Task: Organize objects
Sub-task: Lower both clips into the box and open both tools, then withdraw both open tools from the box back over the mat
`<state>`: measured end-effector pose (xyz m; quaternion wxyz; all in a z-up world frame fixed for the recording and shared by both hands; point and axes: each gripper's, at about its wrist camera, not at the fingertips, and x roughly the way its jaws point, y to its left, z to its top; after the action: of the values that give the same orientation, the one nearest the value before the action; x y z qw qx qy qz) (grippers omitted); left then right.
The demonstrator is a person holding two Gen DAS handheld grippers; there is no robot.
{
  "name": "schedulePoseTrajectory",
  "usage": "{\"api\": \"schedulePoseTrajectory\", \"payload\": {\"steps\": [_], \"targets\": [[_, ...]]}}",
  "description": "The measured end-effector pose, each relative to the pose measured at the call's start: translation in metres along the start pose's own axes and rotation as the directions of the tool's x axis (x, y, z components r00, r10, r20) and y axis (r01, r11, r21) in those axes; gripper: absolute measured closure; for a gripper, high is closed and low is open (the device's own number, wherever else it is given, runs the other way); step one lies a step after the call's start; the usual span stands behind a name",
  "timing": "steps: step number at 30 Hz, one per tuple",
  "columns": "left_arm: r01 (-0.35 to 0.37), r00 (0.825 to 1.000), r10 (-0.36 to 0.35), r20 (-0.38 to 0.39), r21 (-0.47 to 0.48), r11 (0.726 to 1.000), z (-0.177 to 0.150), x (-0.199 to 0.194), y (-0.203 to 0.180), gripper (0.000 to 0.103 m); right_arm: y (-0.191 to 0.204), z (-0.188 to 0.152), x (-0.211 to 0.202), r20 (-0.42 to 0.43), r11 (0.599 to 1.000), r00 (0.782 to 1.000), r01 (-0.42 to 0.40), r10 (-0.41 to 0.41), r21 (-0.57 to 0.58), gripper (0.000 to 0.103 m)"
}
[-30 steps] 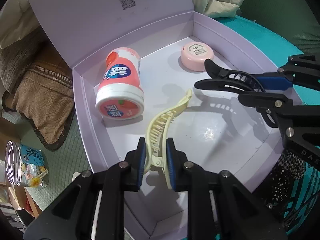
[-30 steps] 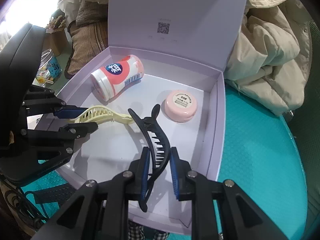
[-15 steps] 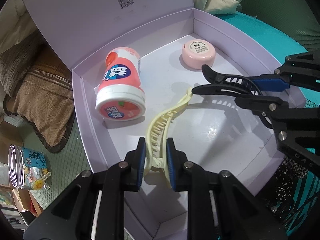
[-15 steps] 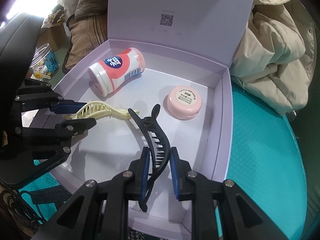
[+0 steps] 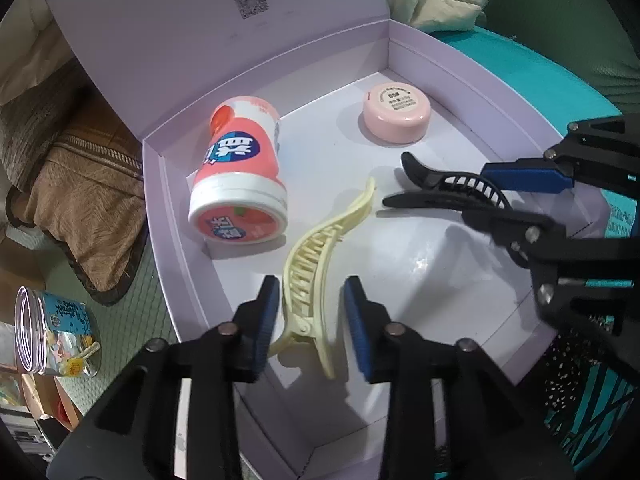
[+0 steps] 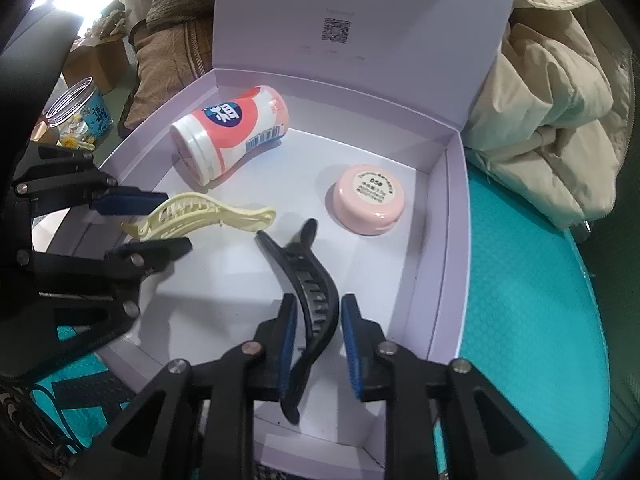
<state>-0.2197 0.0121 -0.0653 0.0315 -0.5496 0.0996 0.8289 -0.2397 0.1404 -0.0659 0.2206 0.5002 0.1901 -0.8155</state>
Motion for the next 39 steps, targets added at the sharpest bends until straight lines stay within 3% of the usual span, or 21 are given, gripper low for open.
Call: {"api": "schedulePoseTrajectory", "payload": {"steps": [7, 16, 18, 35, 39], "targets": [[0.006, 1.0, -0.005, 0.018, -0.015, 1.0, 0.0, -0.009, 0.001, 0.054, 0.0, -0.002, -0.003, 0.006, 1.0, 1.0, 0.005, -0.005, 0.011, 0.073], [0.028, 0.998, -0.026, 0.053, -0.034, 0.999, 0.014, -0.023, 0.013, 0.053, 0.004, 0.002, -0.022, 0.042, 0.999, 0.999, 0.022, -0.023, 0.025, 0.073], [0.024, 0.998, -0.022, 0.065, -0.035, 0.999, 0.01, -0.03, 0.0, 0.053, 0.006, 0.004, -0.027, 0.053, 0.999, 0.998, 0.034, -0.036, 0.026, 0.073], [0.026, 0.987, -0.014, 0.159, -0.074, 0.997, -0.011, -0.107, 0.001, 0.053, 0.001, -0.011, -0.102, 0.155, 0.996, 0.985, 0.068, -0.076, 0.053, 0.073], [0.031, 0.984, -0.016, 0.179, -0.083, 0.996, -0.015, -0.121, 0.0, 0.049, 0.003, -0.014, -0.118, 0.18, 0.995, 0.98, 0.077, -0.086, 0.059, 0.069]]}}
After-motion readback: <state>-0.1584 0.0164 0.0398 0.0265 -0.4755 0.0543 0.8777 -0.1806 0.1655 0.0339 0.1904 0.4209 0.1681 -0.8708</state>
